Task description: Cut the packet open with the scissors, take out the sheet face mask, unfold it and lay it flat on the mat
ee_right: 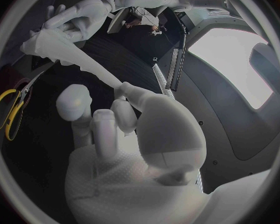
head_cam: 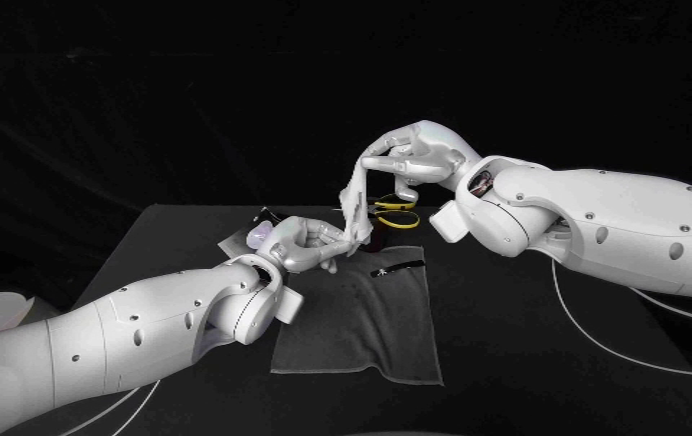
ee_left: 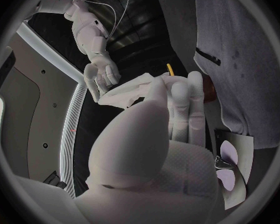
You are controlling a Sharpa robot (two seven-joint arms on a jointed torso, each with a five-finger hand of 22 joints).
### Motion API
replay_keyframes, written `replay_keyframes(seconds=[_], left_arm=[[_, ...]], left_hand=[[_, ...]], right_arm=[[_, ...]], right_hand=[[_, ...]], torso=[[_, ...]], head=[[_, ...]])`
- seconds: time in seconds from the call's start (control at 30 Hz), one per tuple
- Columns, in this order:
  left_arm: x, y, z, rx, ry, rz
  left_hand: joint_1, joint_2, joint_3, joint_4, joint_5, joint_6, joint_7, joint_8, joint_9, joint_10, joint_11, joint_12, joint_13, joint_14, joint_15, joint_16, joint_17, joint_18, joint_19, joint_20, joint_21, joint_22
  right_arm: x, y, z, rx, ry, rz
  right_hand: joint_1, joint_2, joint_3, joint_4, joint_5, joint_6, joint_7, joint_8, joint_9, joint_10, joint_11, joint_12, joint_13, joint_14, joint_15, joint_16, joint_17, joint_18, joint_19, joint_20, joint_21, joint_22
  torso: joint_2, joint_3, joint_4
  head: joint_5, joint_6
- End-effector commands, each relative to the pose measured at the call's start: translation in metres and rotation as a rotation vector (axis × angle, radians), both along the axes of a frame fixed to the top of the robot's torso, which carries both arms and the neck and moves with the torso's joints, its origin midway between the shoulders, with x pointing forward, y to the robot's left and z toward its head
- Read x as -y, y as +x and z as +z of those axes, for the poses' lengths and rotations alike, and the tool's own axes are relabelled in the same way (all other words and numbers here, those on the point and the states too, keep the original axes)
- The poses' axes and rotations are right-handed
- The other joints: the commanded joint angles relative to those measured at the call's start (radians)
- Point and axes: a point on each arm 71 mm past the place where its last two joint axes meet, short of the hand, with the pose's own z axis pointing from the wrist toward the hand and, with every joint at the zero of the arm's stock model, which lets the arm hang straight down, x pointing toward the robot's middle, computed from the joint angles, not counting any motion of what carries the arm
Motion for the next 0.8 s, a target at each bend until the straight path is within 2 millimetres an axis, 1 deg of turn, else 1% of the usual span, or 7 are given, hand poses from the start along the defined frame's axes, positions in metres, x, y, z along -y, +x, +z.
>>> replay_keyframes(seconds=[0.03, 0.1, 0.13, 0.17, 0.23, 0.43, 0.8], left_arm=[[-0.002, 0.001, 0.003, 0.026, 0.000, 0.014], [-0.004, 0.001, 0.003, 0.032, -0.001, 0.020], [-0.006, 0.001, 0.004, 0.035, -0.001, 0.024], [-0.008, 0.001, 0.005, 0.038, -0.001, 0.028], [-0.012, 0.002, 0.008, 0.045, -0.002, 0.035], [-0.026, 0.009, 0.032, 0.106, 0.014, 0.031], [-0.049, 0.029, 0.094, 0.168, 0.141, -0.089]], left_hand=[[-0.019, -0.049, 0.119, -0.013, 0.008, 0.007, 0.001, -0.008, 0.011, -0.002, 0.000, 0.003, 0.013, 0.007, -0.001, 0.002, 0.009, 0.010, -0.020, 0.001, 0.030, 0.034], [-0.087, -0.125, 0.307, -0.020, 0.002, 0.009, 0.001, -0.006, 0.030, -0.009, 0.001, 0.019, 0.031, 0.009, -0.001, 0.006, 0.020, 0.012, -0.041, 0.003, 0.068, 0.074], [-0.089, -0.125, 0.317, -0.021, 0.008, 0.010, 0.001, -0.005, 0.031, -0.008, 0.000, 0.020, 0.032, 0.010, -0.001, 0.007, 0.021, 0.012, -0.041, 0.003, 0.069, 0.076], [-0.150, -0.179, 0.449, -0.040, 0.006, 0.009, 0.001, 0.003, 0.050, -0.013, 0.000, 0.037, 0.048, 0.011, -0.001, 0.014, 0.030, 0.012, -0.050, 0.005, 0.093, 0.100], [-0.256, -0.223, 0.596, -0.113, 0.001, 0.001, 0.002, 0.017, 0.082, -0.022, -0.004, 0.062, 0.070, 0.016, 0.004, 0.023, 0.042, 0.016, -0.059, 0.003, 0.121, 0.128], [-0.395, -0.226, 0.719, -0.246, 0.008, -0.005, -0.001, 0.037, 0.129, -0.036, -0.003, 0.093, 0.098, 0.033, -0.002, 0.059, 0.084, 0.014, -0.070, 0.005, 0.163, 0.168], [-0.468, -0.221, 0.766, -0.317, 0.009, -0.005, -0.003, 0.044, 0.155, -0.037, -0.005, 0.107, 0.110, 0.098, -0.006, 0.130, 0.195, 0.015, -0.068, 0.003, 0.192, 0.191]], right_arm=[[0.003, 0.001, -0.002, -0.005, -0.006, 0.000], [0.006, 0.002, -0.004, -0.012, -0.009, -0.004], [0.007, 0.002, -0.006, -0.016, -0.011, -0.007], [0.009, 0.002, -0.007, -0.021, -0.013, -0.010], [0.012, 0.002, -0.010, -0.029, -0.017, -0.015], [0.023, 0.001, -0.029, -0.071, -0.038, -0.032], [0.040, -0.005, -0.057, -0.119, -0.079, -0.060]], right_hand=[[0.003, 0.008, 0.034, -0.034, 0.002, 0.005, 0.002, 0.035, 0.060, 0.022, -0.013, 0.003, 0.002, 0.082, -0.008, 0.002, 0.166, 0.017, 0.004, 0.000, -0.001, 0.049], [0.003, 0.008, 0.034, -0.034, 0.002, 0.005, 0.002, 0.035, 0.060, 0.022, -0.013, 0.003, 0.002, 0.082, -0.008, 0.002, 0.166, 0.017, 0.004, 0.000, -0.001, 0.049], [0.003, 0.008, 0.034, -0.034, 0.002, 0.005, 0.002, 0.035, 0.060, 0.022, -0.013, 0.003, 0.002, 0.082, -0.008, 0.002, 0.166, 0.017, 0.004, 0.000, -0.001, 0.049], [0.003, 0.008, 0.034, -0.034, 0.002, 0.005, 0.002, 0.035, 0.060, 0.022, -0.013, 0.003, 0.002, 0.082, -0.008, 0.002, 0.166, 0.017, 0.004, 0.000, -0.001, 0.049], [0.003, 0.008, 0.034, -0.034, 0.002, 0.005, 0.002, 0.035, 0.060, 0.022, -0.013, 0.003, 0.002, 0.082, -0.008, 0.002, 0.166, 0.017, 0.004, 0.000, -0.001, 0.049], [0.003, 0.008, 0.034, -0.035, 0.002, 0.005, 0.002, 0.035, 0.061, 0.023, -0.013, 0.003, 0.003, 0.082, -0.008, 0.002, 0.167, 0.017, 0.004, 0.000, -0.001, 0.049], [0.002, 0.008, 0.033, -0.035, 0.002, 0.005, 0.002, 0.035, 0.061, 0.023, -0.013, 0.003, 0.003, 0.081, -0.008, 0.000, 0.165, 0.017, 0.003, 0.000, -0.003, 0.048]], torso=[[0.000, -0.0001, -0.0005], [0.000, 0.0002, -0.0008], [0.000, 0.0004, -0.0007], [0.000, 0.0003, -0.0007], [0.000, 0.0007, -0.0003], [-0.001, 0.0011, 0.0001], [-0.001, 0.0021, -0.0020]], head=[[0.000, 0.000], [0.001, -0.001], [0.001, -0.001], [0.001, -0.002], [0.000, -0.003], [-0.002, -0.003], [0.002, -0.006]])
